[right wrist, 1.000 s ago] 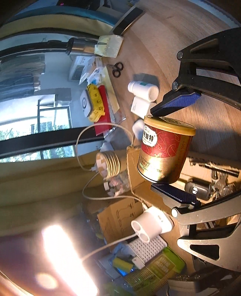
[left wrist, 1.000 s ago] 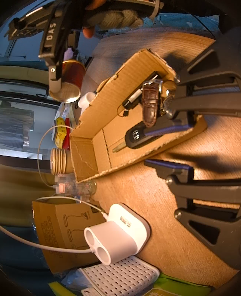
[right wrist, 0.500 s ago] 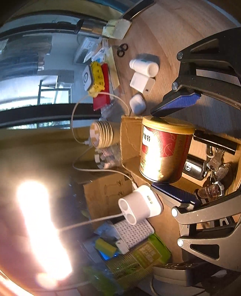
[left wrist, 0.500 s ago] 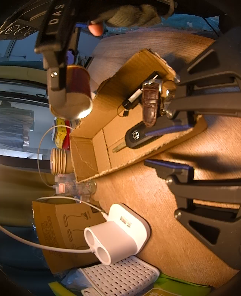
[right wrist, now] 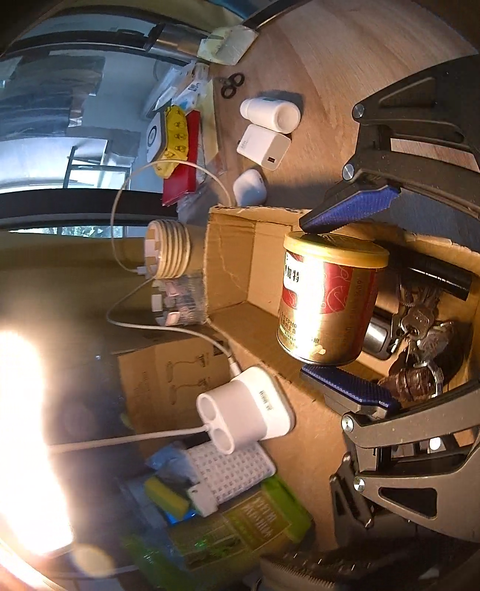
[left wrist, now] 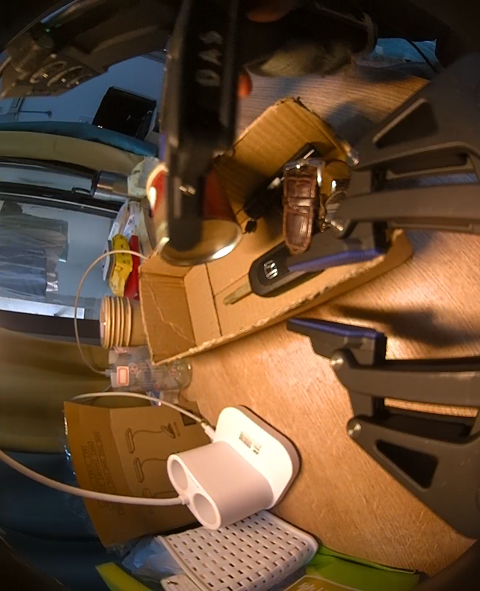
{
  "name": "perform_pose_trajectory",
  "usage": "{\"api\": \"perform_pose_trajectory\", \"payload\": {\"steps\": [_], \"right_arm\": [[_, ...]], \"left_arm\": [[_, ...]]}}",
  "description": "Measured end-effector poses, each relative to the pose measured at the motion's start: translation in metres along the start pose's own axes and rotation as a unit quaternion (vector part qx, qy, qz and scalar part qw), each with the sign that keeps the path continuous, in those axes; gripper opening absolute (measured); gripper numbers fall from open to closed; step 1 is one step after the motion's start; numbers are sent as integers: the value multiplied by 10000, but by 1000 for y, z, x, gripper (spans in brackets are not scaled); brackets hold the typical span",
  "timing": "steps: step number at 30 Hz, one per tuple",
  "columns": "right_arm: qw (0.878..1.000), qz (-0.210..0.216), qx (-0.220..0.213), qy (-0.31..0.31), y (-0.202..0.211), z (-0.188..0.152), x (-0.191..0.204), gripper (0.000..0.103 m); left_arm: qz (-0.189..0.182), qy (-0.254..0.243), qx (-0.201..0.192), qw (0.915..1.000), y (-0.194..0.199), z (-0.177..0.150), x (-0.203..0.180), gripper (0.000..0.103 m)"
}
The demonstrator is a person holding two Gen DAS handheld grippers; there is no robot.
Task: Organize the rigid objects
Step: 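Carry the can with the right gripper over the box, then lower the can into the box and open the right gripper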
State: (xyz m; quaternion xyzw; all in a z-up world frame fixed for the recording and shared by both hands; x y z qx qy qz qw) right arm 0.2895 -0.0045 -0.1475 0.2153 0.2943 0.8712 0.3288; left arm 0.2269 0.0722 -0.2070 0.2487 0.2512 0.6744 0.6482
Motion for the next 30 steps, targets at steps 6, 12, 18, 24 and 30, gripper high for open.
{"api": "perform_pose_trajectory", "payload": {"steps": [6,12,18,24,30], "right_arm": [[9996,-146,200,110,-12,-9,-2,75],[9982,-357,352,314,-23,-15,-2,73],[9972,-448,460,388,-27,-17,-3,73],[9962,-446,562,498,-30,-20,2,73],[9974,-311,512,406,-26,-19,2,73]], "left_arm": [[-1,1,0,10000,0,0,1,28],[0,0,0,10000,0,0,1,28],[0,0,0,10000,0,0,0,28],[-1,3,1,10000,0,0,0,28],[-2,2,1,10000,0,0,0,28]]}}
Point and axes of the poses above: each gripper's, at about its wrist camera, not at the fingertips, and y roughly against the way its jaws point, x to its left, z to its top, the point moved 9 cm from there along -y, roughly the way its jaws point, and after that the axes turned 11 degrees about z, right-handed, at the moved point
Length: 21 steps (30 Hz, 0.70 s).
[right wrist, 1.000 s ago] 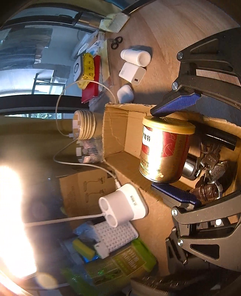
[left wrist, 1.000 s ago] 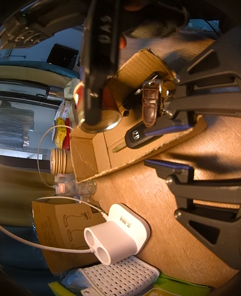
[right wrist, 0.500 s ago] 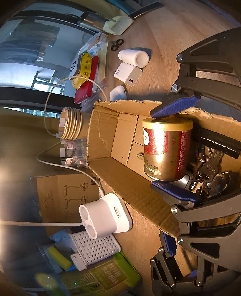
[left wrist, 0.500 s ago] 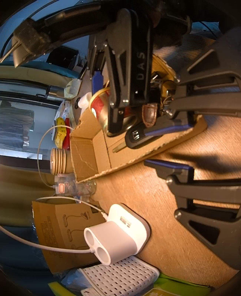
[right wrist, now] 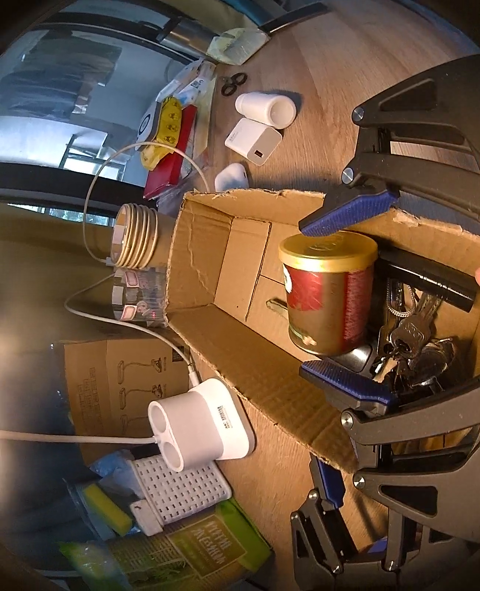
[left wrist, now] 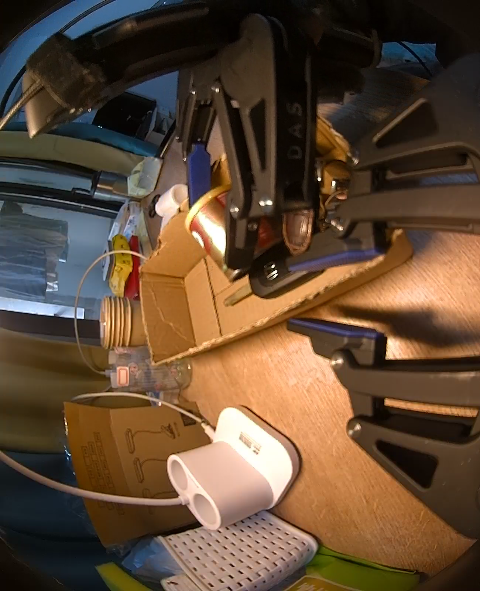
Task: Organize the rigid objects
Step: 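Lower the can into the box and open the right gripper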
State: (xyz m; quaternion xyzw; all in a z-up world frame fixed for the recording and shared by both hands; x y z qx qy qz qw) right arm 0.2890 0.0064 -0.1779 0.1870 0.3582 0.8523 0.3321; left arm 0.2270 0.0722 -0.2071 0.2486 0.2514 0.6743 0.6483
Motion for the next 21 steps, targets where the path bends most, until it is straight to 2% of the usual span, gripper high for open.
{"api": "perform_pose_trajectory", "payload": {"steps": [7,21], "right_arm": [[9997,24,-221,-57,16,8,-3,73],[9977,-227,-576,-274,45,15,-33,73]], "left_arm": [[0,1,0,10000,0,0,0,28],[1,2,0,10000,0,0,1,28]]}}
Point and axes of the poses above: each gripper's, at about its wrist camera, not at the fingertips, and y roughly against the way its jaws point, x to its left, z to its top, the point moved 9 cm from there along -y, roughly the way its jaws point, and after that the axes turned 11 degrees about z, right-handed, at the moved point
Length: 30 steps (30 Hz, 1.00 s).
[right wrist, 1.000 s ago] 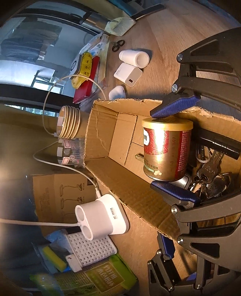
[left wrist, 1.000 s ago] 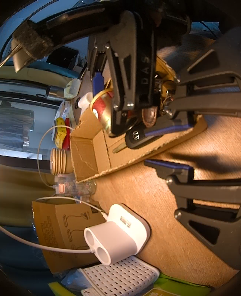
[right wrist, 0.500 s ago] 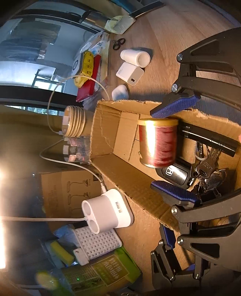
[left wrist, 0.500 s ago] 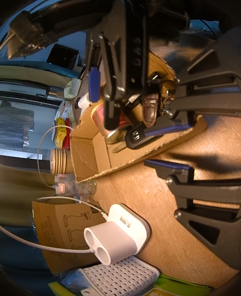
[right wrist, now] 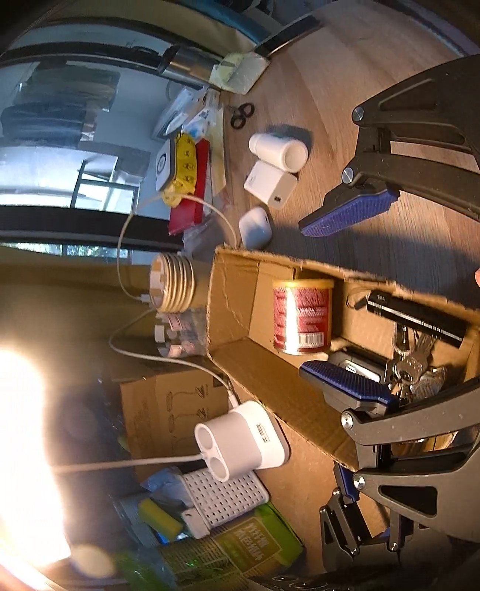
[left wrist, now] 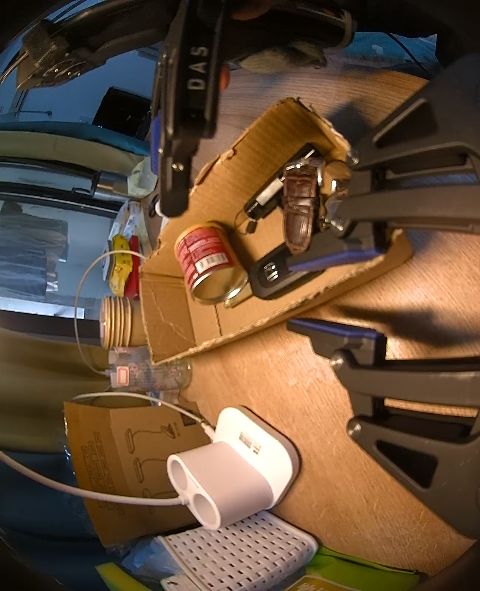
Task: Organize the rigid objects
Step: 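Lower the can into the box and open the right gripper, then move the right gripper to the white pill bottle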
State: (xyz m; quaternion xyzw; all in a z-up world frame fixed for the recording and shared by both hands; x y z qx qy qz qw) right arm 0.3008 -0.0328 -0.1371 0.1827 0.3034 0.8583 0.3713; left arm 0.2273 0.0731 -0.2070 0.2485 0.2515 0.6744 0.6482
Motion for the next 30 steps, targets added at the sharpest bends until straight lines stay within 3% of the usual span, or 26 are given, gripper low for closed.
{"api": "perform_pose_trajectory", "payload": {"steps": [15,30], "right_arm": [[9983,-487,-107,-312,14,-6,-55,73],[9927,-855,-172,-828,2,-11,-126,73]], "left_arm": [[-2,1,0,10000,0,0,-1,28],[-3,2,0,10000,0,0,-1,28]]}}
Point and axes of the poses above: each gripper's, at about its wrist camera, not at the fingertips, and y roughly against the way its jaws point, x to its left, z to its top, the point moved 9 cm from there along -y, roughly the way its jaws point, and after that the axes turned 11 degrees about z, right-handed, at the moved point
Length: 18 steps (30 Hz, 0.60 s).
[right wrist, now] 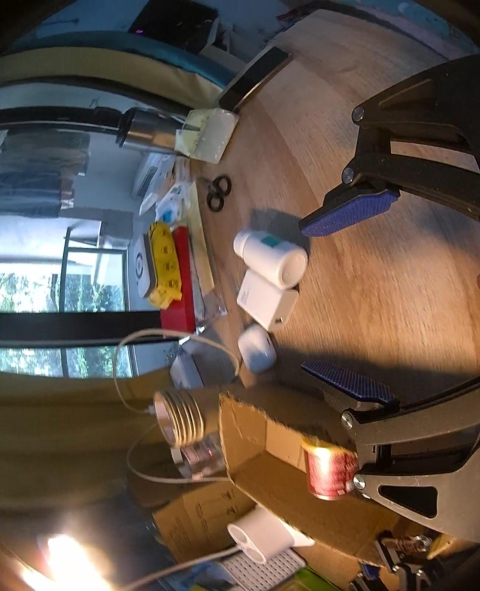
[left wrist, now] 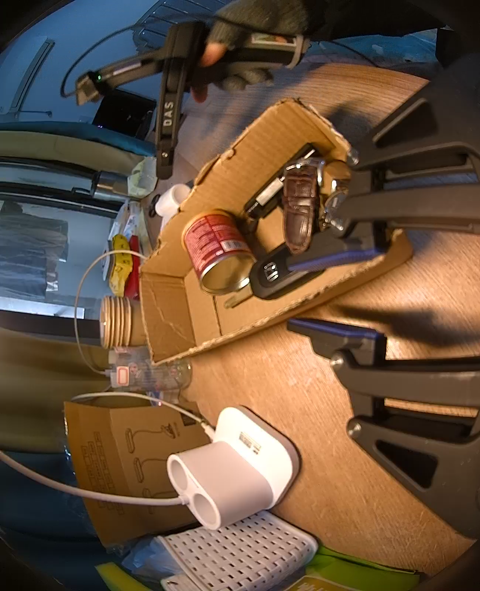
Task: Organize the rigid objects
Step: 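Move the right gripper to the white pill bottle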
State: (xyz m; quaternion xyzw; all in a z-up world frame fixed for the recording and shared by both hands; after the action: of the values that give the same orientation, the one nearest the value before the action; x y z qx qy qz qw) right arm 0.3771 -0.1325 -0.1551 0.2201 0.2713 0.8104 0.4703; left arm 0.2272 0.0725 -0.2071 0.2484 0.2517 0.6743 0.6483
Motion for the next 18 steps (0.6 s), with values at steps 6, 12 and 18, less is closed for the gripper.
{"api": "perform_pose_trajectory", "payload": {"steps": [6,12,18], "right_arm": [[9994,-10,21,-345,-18,3,-25,73],[9984,-57,107,-552,-39,6,-45,73],[9977,-20,153,-658,-57,13,-55,73]], "left_arm": [[1,0,-1,10000,0,0,0,28],[1,2,0,10000,0,0,0,28],[-1,3,1,10000,0,0,0,28]]}}
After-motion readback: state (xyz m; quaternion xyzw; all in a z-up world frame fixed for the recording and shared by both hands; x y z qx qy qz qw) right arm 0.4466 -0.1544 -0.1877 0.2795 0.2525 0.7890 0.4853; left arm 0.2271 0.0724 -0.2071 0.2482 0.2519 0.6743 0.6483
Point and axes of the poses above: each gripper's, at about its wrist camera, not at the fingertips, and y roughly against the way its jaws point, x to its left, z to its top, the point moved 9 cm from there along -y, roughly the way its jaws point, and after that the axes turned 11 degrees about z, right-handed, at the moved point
